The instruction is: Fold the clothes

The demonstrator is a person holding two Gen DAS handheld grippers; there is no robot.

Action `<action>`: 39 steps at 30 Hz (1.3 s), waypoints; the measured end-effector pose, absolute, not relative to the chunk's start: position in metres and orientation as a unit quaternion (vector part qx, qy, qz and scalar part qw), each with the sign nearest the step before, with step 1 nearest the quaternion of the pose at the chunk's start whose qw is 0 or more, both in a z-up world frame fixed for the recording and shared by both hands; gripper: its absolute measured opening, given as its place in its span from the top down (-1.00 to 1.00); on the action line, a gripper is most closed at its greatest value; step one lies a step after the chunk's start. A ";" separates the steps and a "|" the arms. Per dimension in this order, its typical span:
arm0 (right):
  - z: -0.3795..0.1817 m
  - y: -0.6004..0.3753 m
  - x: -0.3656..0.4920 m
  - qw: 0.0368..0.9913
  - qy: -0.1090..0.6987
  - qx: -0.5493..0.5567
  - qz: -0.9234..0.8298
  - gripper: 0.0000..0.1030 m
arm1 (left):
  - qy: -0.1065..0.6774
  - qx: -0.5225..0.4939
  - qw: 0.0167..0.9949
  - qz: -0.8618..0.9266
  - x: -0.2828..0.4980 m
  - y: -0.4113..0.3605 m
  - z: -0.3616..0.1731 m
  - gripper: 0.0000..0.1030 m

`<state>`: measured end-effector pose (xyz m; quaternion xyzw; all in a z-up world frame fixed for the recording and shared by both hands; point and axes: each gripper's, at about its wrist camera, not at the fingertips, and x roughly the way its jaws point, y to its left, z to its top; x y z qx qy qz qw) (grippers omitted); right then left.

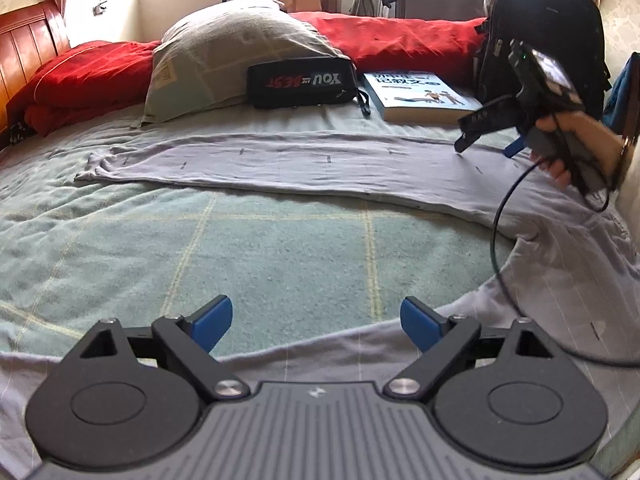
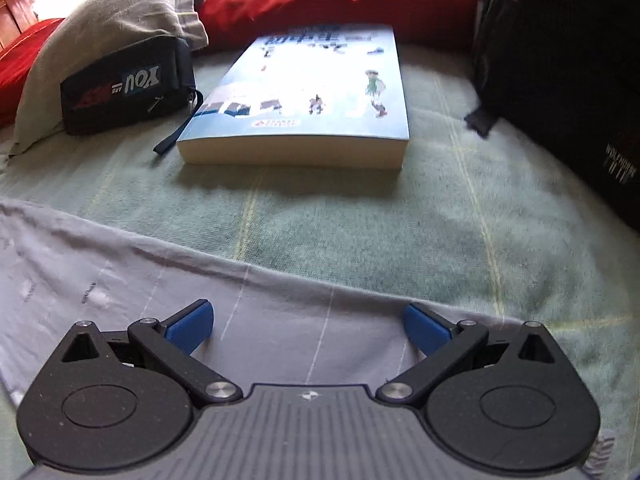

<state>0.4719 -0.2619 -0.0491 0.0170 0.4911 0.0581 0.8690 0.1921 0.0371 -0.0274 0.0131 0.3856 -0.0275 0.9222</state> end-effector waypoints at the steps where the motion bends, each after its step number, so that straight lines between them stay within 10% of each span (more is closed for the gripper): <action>1: -0.043 -0.263 0.464 0.866 0.495 0.015 0.067 -1.00 | 0.387 0.014 0.921 -0.028 0.192 0.037 -0.028 -0.77; 39: -0.048 -0.159 0.217 0.858 0.468 -0.103 0.183 -1.00 | 0.416 0.025 0.908 -0.045 0.176 0.056 -0.071 -0.90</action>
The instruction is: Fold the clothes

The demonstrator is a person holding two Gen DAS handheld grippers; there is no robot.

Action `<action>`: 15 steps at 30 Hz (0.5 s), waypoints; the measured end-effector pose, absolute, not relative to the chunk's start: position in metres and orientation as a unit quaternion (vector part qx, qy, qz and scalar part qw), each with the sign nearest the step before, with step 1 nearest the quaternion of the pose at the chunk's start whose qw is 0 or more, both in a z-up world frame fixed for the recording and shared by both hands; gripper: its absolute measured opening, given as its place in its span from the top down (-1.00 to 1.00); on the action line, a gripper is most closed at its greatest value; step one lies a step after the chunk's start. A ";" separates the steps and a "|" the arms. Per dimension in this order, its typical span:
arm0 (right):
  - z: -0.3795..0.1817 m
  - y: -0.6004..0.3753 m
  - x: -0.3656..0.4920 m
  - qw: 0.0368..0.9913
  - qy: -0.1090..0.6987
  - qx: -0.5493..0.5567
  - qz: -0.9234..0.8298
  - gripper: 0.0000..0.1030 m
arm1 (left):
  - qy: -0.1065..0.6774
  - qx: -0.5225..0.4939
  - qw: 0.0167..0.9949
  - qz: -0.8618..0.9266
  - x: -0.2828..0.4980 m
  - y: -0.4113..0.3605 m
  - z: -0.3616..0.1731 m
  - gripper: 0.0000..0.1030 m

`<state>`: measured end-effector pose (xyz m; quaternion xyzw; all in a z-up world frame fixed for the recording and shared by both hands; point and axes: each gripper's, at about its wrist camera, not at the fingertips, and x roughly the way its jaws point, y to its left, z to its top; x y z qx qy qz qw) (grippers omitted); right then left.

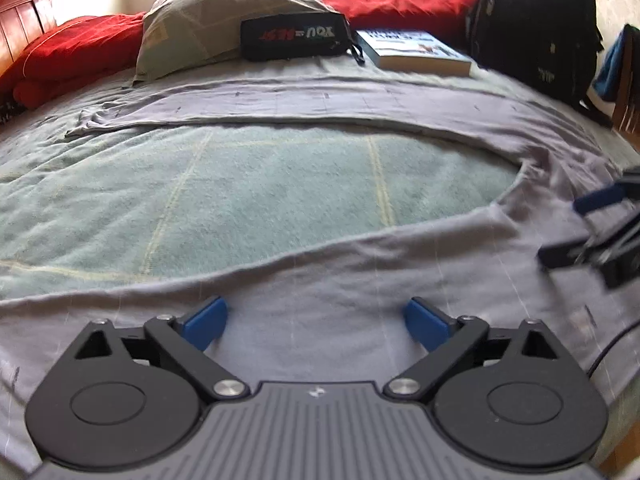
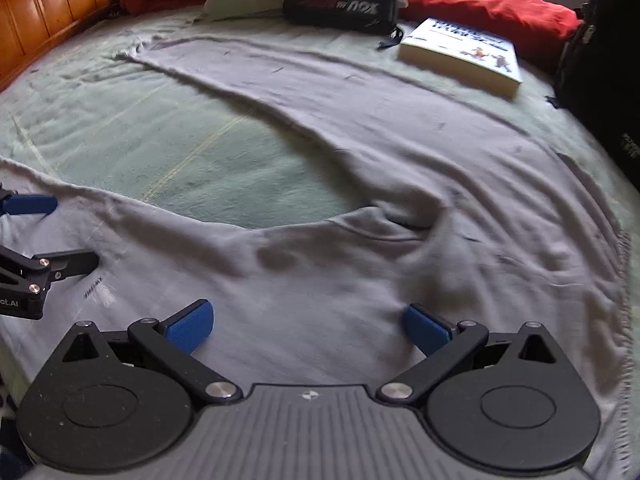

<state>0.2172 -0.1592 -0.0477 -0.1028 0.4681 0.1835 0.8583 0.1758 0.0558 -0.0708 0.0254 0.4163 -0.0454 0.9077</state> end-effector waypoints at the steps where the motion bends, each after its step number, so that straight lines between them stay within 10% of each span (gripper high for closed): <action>1: -0.049 -0.149 0.219 0.860 0.464 -0.109 0.182 -1.00 | 0.416 0.028 0.908 -0.044 0.179 0.059 -0.070 -0.90; 15: -0.024 -0.142 0.228 0.864 0.452 -0.099 0.200 -1.00 | 0.411 0.010 0.912 0.002 0.177 0.163 -0.025 -0.87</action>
